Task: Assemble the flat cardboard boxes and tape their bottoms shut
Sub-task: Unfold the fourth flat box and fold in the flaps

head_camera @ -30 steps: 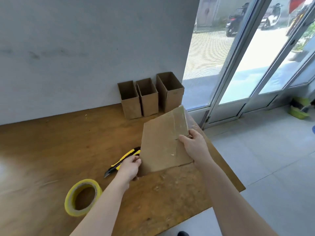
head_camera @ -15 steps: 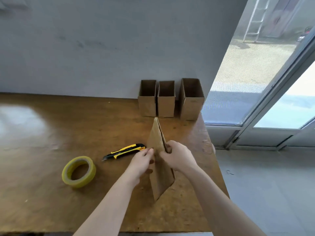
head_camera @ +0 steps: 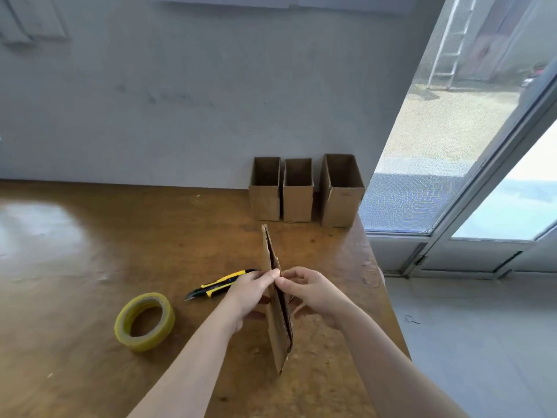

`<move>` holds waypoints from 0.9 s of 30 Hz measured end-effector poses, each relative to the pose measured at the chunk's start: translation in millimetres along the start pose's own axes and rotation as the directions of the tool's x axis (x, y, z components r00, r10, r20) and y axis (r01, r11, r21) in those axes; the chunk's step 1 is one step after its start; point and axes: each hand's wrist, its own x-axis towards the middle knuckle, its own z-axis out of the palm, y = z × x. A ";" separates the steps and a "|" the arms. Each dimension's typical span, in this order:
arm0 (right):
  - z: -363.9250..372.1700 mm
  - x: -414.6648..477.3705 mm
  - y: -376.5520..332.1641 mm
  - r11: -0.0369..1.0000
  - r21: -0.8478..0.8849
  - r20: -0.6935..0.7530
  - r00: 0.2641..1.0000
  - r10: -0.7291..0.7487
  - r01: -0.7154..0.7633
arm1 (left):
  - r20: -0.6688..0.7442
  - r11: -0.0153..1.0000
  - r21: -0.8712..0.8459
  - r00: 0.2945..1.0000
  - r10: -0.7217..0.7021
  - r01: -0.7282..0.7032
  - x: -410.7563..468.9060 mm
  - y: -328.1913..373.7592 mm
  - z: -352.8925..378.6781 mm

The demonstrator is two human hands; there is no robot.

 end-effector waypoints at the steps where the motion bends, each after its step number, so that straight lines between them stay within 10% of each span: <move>1: -0.5 1.2 0.2 1.000 0.008 -0.010 1.000 0.010 -0.010 | -0.035 0.998 0.061 0.999 0.035 -0.033 0.1 2.0 -2.0; 7: 8.8 5.5 -14.2 0.922 -0.386 -0.216 0.974 -0.063 -0.027 | -0.120 0.756 0.641 0.955 0.273 -0.135 3.1 14.1 -7.1; 21: -14.3 15.0 -23.5 0.913 -0.370 -0.222 0.971 0.094 -0.173 | -0.135 0.649 0.757 0.955 0.263 -0.072 6.5 21.0 -59.5; 27: -16.3 23.3 -13.6 0.806 -0.592 -0.155 0.981 -0.115 0.000 | -0.099 0.635 0.767 0.961 0.257 -0.091 15.4 29.7 -65.3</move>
